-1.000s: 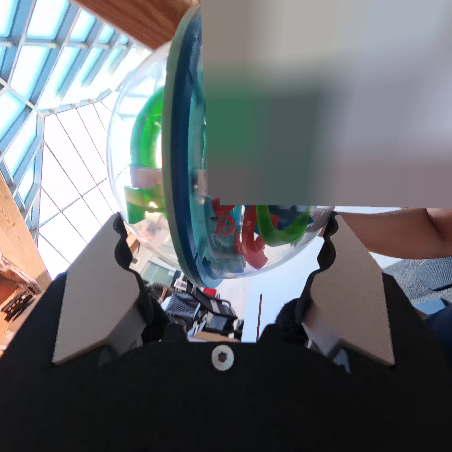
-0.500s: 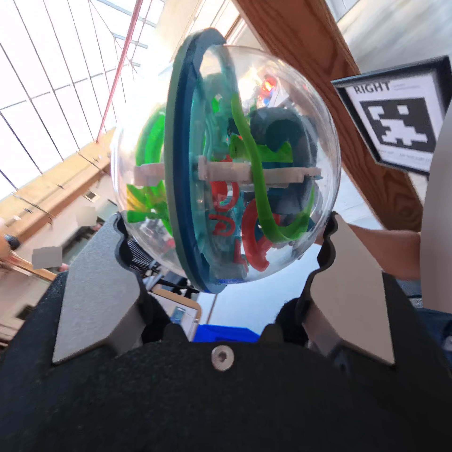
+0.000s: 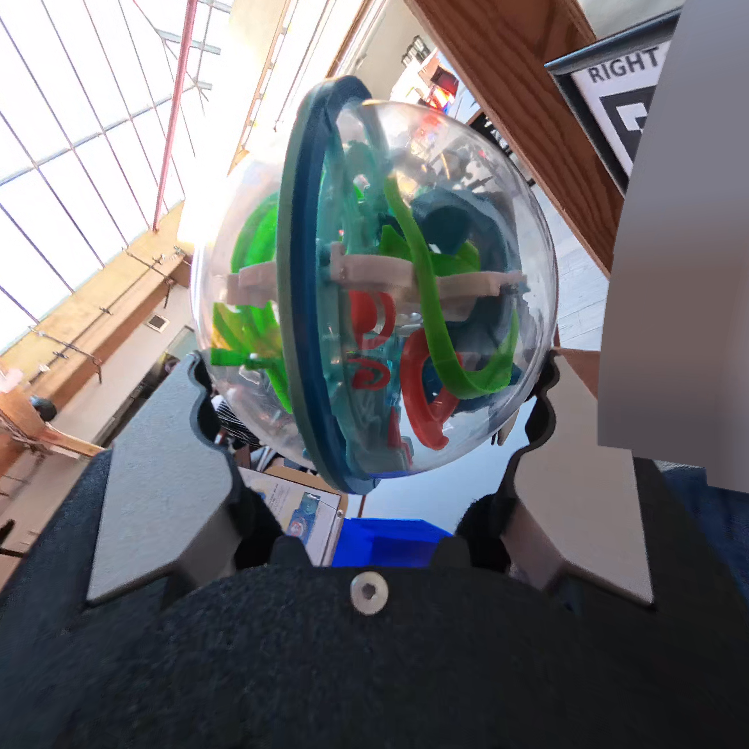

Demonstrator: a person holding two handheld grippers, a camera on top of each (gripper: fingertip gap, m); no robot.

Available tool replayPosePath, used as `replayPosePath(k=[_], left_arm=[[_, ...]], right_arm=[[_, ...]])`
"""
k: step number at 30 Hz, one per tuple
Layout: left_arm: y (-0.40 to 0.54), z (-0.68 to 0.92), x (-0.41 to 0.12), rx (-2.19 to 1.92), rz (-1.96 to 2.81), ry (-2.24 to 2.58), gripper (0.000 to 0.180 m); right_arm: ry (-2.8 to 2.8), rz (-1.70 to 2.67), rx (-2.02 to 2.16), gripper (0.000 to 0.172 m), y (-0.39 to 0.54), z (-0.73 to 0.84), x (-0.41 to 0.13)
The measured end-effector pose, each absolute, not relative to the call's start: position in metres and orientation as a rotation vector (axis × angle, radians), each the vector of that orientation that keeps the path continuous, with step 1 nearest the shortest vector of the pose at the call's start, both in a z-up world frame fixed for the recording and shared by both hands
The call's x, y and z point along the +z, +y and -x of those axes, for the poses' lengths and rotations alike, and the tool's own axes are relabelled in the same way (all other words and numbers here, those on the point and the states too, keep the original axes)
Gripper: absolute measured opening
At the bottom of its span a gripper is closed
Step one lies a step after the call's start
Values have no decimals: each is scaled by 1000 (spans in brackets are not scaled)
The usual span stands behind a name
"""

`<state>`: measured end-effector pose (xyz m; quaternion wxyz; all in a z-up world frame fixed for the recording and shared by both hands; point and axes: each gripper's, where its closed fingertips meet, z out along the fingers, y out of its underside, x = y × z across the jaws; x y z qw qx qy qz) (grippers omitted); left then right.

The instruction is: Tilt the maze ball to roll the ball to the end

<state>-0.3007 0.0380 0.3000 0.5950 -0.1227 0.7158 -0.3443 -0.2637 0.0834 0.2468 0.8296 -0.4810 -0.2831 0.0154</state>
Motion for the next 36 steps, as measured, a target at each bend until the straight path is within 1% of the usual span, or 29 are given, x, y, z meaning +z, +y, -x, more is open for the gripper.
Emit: replayPosePath(k=[8,14,24,32,36], left_arm=[[9,324,293,-753,17,1621,152],[-2,332,293,-766,-33,1600,152],[-1,342,282,-891,-94,1573,152],[-4,345,283,-926,-107,1571,152],[-7,335,297,-971,11,1598,151]], right_arm=[[-649,878,-181,134,57,276,252],[-666,844,-255,134,41,281,257],[-668,910,-481,133,17,285,254],[-676,894,-548,132,6,288,259],[-638,895,-400,132,7,285,264]])
